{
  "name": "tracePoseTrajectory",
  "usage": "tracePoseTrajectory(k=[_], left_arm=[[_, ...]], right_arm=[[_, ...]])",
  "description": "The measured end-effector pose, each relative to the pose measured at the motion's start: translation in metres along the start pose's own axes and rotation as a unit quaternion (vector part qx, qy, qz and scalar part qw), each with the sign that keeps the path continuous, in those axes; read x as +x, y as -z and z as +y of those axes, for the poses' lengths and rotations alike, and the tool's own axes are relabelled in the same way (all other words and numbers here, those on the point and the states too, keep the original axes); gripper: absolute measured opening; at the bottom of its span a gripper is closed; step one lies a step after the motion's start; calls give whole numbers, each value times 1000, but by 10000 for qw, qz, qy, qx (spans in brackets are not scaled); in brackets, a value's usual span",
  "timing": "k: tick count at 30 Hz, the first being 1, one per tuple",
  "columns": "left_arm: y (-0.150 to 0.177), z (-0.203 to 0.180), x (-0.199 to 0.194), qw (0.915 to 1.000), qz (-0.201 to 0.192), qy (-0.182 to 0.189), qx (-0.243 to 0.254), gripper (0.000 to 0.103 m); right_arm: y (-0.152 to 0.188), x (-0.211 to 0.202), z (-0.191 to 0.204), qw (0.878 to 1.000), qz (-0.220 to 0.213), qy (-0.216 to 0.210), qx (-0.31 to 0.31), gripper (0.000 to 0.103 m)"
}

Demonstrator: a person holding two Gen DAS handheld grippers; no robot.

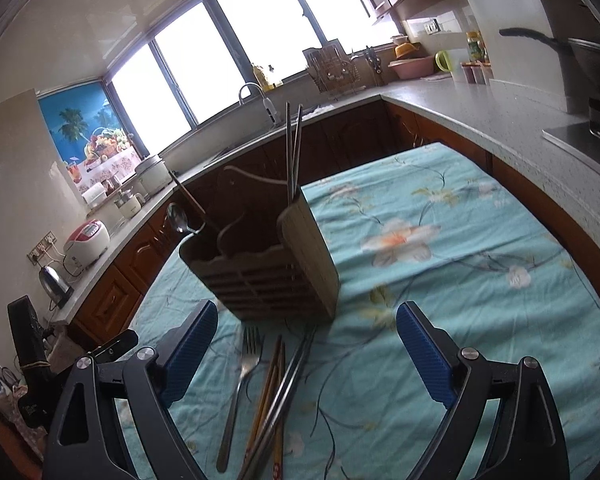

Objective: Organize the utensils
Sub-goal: 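Open both tools and withdraw them from the wooden holder, then move both tools down toward the chopsticks lying beside the holder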

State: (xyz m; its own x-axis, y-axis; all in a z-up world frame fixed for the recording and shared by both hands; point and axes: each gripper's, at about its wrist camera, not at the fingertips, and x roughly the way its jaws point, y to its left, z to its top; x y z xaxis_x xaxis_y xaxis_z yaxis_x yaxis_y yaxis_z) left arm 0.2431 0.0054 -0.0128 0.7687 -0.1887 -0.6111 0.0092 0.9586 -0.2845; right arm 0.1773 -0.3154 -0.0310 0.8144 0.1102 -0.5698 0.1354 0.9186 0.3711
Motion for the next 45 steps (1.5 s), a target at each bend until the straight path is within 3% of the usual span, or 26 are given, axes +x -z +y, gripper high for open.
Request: tracePoseTrajectory(k=[13,30,32,34,40,45], left_arm=[[25,10,-8,9994,346,-59,-57,91],[19,-7,43,9957,862,-241,253,91],[16,-9,50,9952,889,-277,299,91],[13,-11,57,9947,926,-295,323,90],[7,-13,76,9936,1027,-335,342,90],[4,-16,93,9928,1095,-318,355,90]], right_arm=[[39,-3,1,9992,373,93,-55,92],[47,40,5,9960,857,135,-200,92],[47,50,6,9953,930,150,-237,89],[45,59,7,9944,1006,179,-263,74],[40,97,11,9904,1327,221,-330,53],[43,125,20,9848,1640,230,-527,45]])
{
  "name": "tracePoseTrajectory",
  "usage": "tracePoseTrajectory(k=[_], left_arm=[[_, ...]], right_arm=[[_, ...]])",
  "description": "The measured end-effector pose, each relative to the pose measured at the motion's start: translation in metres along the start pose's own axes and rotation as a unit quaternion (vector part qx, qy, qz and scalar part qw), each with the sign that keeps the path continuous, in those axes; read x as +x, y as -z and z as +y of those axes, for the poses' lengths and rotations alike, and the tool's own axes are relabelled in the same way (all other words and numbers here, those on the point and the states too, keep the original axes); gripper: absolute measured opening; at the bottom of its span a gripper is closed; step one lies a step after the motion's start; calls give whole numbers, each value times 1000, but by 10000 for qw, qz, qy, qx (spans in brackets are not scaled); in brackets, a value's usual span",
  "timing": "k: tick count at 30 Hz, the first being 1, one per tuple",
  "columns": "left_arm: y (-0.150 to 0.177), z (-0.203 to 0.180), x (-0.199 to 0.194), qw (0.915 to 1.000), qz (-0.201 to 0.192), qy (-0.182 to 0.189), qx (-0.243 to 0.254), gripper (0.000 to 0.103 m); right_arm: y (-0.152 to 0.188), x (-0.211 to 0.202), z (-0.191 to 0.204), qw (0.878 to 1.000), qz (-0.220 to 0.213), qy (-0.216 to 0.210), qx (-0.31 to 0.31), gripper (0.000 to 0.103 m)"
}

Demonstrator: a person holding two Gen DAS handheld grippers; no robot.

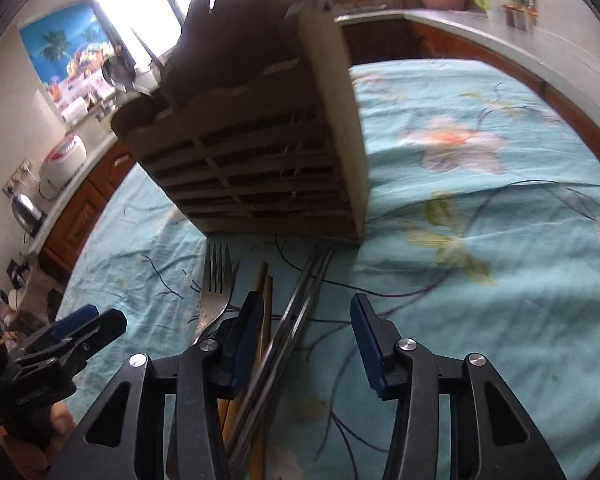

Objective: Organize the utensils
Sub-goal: 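Move both tools down toward the chopsticks lying beside the holder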

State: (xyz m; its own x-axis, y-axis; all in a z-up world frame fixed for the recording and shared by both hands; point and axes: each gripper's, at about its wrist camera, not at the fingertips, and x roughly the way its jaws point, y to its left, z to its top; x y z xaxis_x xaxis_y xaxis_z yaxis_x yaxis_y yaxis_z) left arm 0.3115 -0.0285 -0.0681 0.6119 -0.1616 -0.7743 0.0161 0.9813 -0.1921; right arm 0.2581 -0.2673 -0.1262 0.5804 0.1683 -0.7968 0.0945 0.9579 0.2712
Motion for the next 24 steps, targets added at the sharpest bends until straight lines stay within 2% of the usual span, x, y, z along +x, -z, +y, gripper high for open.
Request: tracePoseTrajectory(k=[1,4,11,14,15,16,17,18,20,21,22,24], left_arm=[[-1,-2,3,10000,7,7,14,90],[-5,-10,12,9999,32,84,128,90],[-18,-42,40,9983,8,73,585,89],[-24,-53,55,9977,57,98,675,85],[-25,-56,60,9974,87,106,712,78],[-25,-60,64,9970,118,92,753,68],[-25,-64,70,9964,185,87,824,61],[-24,-66,75,9958,262,126,866,49],[-22,-72,78,9944,202,98,1037,41],[-20,-74,79,9936,183,105,1111,30],[-18,-77,79,9929,203,133,1161,25],[-14,-79,77,9919,137,57,1260,23]], right_arm=[[0,6,3,9999,99,46,-107,36],[4,8,8,9977,170,397,-522,19],[18,-20,-25,9948,311,551,-792,17],[24,-30,-43,9950,376,576,-719,15],[25,-33,-49,9958,374,508,-660,18],[25,-37,-54,9970,350,414,-552,26],[25,-40,-59,9981,310,337,-401,26],[24,-43,-62,9987,280,304,-292,26],[27,-51,-69,9993,126,334,-112,26],[28,-55,-72,9994,57,336,-36,26],[29,-56,-74,9994,26,350,4,23],[29,-59,-74,9993,-59,363,29,21]])
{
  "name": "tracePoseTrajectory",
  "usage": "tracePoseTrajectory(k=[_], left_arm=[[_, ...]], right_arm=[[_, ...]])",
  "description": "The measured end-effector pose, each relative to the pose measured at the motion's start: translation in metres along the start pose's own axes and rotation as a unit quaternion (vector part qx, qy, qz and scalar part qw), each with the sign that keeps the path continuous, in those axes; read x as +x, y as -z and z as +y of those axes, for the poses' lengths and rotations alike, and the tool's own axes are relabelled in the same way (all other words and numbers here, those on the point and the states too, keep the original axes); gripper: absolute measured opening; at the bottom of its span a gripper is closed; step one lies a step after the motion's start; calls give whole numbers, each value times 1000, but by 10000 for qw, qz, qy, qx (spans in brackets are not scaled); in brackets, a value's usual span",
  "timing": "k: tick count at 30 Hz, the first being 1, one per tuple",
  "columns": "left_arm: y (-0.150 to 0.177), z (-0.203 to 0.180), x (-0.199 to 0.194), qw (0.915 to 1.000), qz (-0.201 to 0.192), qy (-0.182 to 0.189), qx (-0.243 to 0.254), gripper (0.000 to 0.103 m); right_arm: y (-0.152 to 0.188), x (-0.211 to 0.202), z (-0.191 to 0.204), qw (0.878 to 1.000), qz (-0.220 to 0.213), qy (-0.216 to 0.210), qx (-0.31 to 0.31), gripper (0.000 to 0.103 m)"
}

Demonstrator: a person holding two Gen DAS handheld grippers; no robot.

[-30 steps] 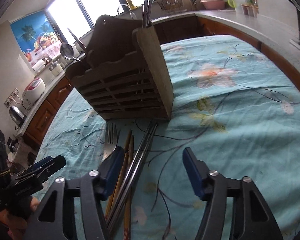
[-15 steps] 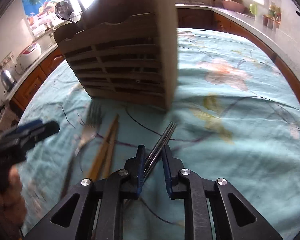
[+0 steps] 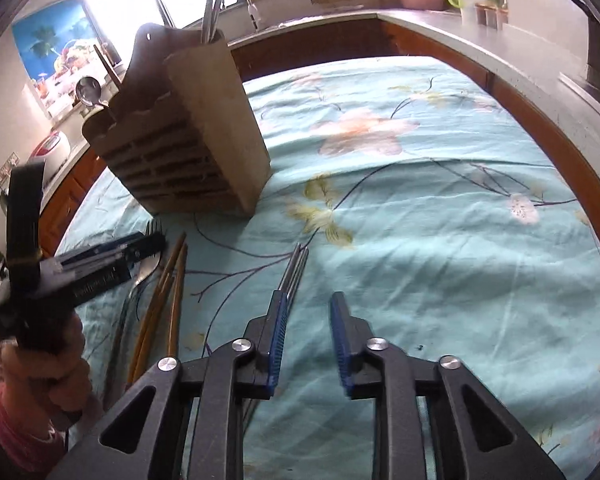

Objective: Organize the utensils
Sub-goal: 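Move both tools down toward the chopsticks lying beside the holder, then close the left tool on a metal chopstick while the right tool grasps a wooden chopstick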

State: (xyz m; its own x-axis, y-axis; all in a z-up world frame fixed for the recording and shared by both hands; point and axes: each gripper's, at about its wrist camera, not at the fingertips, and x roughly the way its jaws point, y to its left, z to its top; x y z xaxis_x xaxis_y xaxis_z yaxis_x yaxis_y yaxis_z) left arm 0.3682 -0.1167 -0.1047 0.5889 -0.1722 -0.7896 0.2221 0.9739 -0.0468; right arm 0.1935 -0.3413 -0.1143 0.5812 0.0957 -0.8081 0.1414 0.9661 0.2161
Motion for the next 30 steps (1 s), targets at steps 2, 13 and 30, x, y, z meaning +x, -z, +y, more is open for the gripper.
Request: tracePoseTrajectory(k=[2,13,30], left_arm=[[6,3,-3,10000,-20,33,23,20],[31,24,-10,9975,252,517,-399,11],[-4,5,8,9976,177,525,-427,8]], right_arm=[[-8,4,5,10000,27,-33,-16,18],[-15,27,31,9994,231,-129,-204,17],[-27,49,32,9990,394,-147,-178,10]])
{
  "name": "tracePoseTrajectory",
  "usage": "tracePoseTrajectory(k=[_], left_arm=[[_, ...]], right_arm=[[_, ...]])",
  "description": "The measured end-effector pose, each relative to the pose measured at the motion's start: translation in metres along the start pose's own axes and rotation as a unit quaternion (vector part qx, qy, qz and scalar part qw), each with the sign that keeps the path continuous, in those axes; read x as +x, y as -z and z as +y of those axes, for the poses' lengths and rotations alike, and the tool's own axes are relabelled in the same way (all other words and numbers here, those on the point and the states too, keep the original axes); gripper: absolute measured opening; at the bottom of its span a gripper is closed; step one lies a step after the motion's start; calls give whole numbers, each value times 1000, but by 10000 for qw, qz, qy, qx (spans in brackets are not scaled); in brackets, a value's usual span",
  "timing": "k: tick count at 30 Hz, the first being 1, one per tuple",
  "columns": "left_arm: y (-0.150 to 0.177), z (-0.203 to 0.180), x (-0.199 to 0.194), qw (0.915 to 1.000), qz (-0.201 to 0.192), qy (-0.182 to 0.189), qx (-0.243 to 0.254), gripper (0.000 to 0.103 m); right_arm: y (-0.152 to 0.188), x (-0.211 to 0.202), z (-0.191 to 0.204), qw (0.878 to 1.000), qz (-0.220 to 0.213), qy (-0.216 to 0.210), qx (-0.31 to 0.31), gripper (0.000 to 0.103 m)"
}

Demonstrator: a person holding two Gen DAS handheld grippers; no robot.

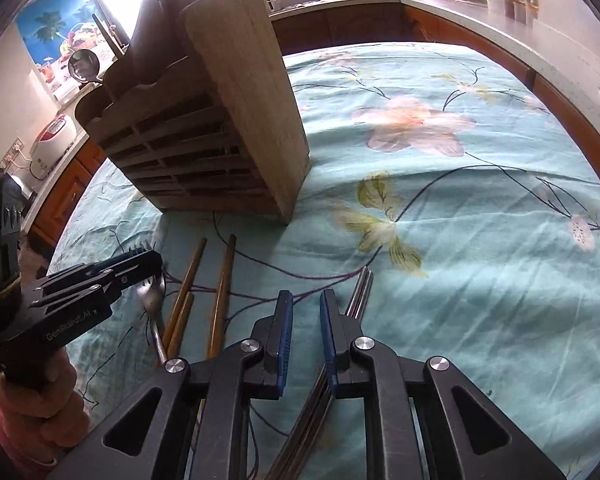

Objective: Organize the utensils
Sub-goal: 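Close the left tool on a metal chopstick while the right tool grasps a wooden chopstick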

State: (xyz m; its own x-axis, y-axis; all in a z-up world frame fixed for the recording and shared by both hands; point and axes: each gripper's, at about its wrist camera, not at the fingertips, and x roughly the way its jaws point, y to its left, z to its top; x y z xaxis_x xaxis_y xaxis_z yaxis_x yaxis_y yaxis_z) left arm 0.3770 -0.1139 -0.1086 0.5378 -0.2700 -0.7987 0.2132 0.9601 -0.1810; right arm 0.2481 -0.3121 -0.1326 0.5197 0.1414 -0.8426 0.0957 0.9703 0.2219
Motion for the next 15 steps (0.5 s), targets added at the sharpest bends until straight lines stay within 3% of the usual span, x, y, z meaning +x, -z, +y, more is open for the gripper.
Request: tracePoseTrajectory(k=[3,8,9,11,15], left_arm=[[2,3,-6,10000,-56,76,-1,7],[10,14,-31,9996,-201,195,-88,5],[11,16,-36,9994,-228,231,-111,4],[13,22,-48,9990,-284,314,-154,4],[19,30,-68,9983,-360,397,-237,2]], right_arm=[[-1,1,0,10000,-35,80,-12,0],[3,-7,-7,9998,-71,-48,156,1],[4,-11,-8,9995,-141,-127,245,7],[5,-19,-10,9989,-245,-210,338,7],[2,-22,3,9982,-267,-499,190,9]])
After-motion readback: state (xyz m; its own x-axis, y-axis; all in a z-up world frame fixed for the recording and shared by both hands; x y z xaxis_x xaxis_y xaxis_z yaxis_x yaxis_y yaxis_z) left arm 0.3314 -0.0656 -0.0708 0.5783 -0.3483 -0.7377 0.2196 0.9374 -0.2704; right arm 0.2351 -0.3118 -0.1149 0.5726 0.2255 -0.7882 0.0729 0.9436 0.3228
